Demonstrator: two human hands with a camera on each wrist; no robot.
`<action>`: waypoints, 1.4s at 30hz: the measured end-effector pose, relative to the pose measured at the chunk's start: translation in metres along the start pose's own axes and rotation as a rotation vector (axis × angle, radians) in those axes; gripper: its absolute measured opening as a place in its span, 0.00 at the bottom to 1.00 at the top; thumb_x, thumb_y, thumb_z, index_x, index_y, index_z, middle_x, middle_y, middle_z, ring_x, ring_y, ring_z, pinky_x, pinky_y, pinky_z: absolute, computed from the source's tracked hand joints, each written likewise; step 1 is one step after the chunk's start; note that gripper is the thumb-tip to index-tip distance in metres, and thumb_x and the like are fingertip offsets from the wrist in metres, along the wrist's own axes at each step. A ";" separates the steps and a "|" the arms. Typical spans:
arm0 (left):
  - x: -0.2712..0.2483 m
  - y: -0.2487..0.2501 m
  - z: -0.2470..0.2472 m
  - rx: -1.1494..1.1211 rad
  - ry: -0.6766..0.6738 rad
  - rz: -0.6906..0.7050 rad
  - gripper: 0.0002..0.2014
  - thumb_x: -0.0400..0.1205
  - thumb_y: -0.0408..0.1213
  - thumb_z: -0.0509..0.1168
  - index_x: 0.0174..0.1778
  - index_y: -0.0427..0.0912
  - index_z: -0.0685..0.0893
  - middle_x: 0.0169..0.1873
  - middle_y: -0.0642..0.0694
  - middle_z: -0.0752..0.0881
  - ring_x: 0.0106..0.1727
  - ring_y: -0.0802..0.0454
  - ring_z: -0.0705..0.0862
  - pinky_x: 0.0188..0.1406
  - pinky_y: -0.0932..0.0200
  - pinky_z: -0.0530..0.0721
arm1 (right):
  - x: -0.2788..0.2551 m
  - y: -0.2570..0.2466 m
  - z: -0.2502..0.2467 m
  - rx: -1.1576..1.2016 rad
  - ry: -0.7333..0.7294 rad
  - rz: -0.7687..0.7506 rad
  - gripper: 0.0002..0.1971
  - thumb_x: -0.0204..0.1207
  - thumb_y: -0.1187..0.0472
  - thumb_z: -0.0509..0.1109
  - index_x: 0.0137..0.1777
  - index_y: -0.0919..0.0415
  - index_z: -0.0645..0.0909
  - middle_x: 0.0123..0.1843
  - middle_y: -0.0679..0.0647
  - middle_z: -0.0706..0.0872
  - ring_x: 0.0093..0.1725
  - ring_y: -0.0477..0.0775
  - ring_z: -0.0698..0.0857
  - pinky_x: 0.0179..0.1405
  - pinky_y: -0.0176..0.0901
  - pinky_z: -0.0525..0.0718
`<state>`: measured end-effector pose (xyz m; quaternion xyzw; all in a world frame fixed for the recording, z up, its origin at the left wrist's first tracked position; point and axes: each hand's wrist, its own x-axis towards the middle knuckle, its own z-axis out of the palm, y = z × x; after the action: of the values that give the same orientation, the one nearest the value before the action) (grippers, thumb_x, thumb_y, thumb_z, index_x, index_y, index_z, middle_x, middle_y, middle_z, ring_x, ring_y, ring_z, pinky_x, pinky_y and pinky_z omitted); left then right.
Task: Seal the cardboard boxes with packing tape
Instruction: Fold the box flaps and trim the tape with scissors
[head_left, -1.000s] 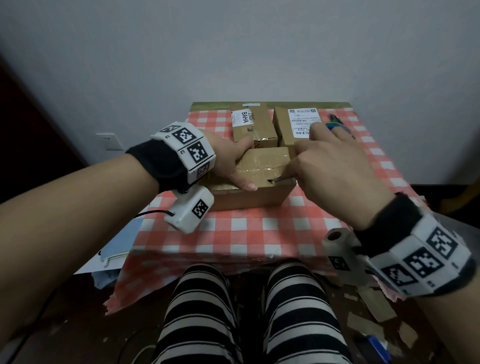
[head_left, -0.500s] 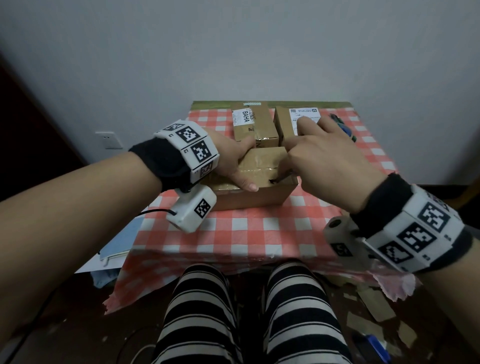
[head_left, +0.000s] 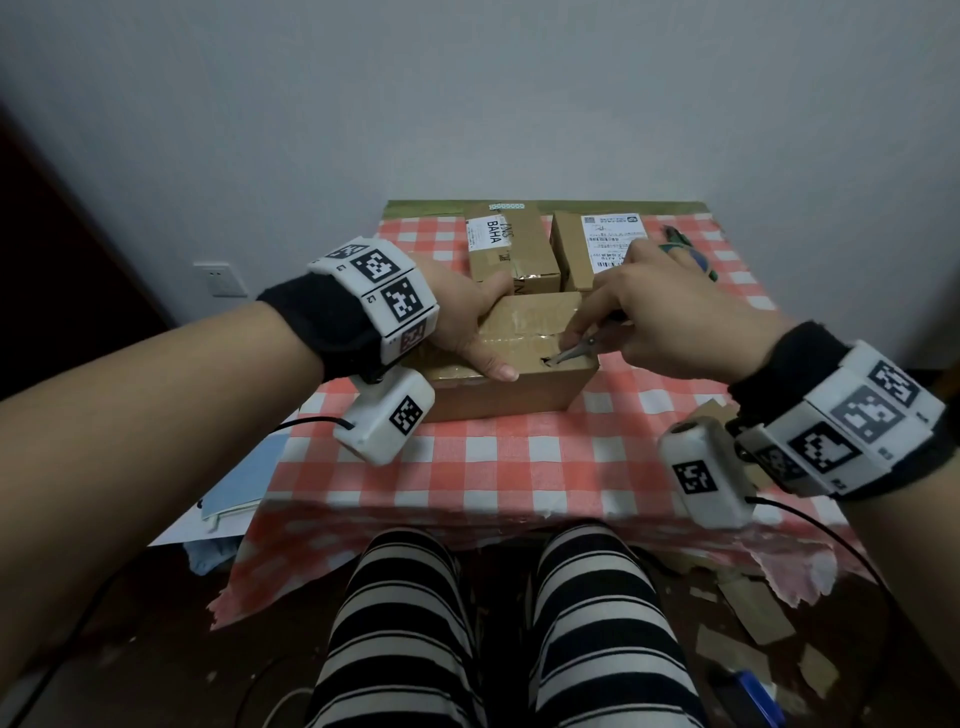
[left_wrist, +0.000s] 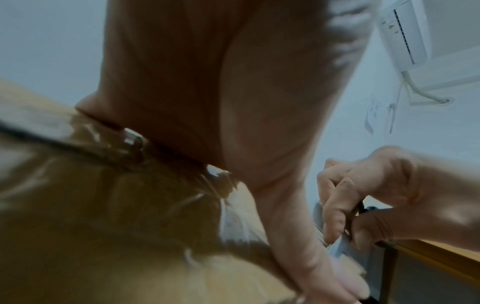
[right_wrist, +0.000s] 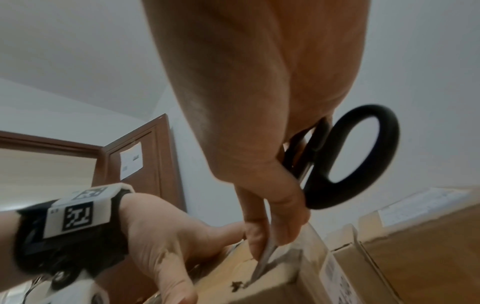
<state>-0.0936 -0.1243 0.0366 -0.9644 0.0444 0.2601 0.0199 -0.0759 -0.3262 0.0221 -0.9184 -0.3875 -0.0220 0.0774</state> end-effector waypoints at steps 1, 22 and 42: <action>0.000 0.000 0.000 0.001 0.000 0.000 0.50 0.70 0.65 0.70 0.80 0.50 0.51 0.64 0.42 0.79 0.56 0.44 0.78 0.61 0.47 0.76 | 0.001 0.003 0.002 0.038 0.003 0.002 0.20 0.77 0.65 0.72 0.51 0.34 0.88 0.40 0.41 0.86 0.47 0.47 0.63 0.49 0.42 0.58; 0.004 -0.002 -0.003 -0.026 -0.010 0.007 0.50 0.71 0.64 0.68 0.82 0.50 0.48 0.52 0.46 0.74 0.53 0.45 0.75 0.56 0.51 0.73 | 0.005 0.033 0.024 0.427 -0.013 -0.006 0.19 0.73 0.61 0.78 0.42 0.27 0.85 0.39 0.53 0.85 0.48 0.53 0.75 0.56 0.54 0.73; 0.008 -0.006 -0.003 -0.055 -0.029 0.017 0.48 0.69 0.64 0.70 0.79 0.51 0.53 0.52 0.46 0.77 0.54 0.44 0.78 0.58 0.48 0.77 | -0.004 0.033 0.033 0.423 0.147 -0.068 0.23 0.73 0.65 0.78 0.47 0.28 0.82 0.41 0.25 0.80 0.49 0.39 0.68 0.61 0.60 0.72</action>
<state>-0.0846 -0.1195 0.0357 -0.9603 0.0453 0.2753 -0.0083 -0.0556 -0.3466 -0.0150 -0.8640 -0.4075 -0.0095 0.2955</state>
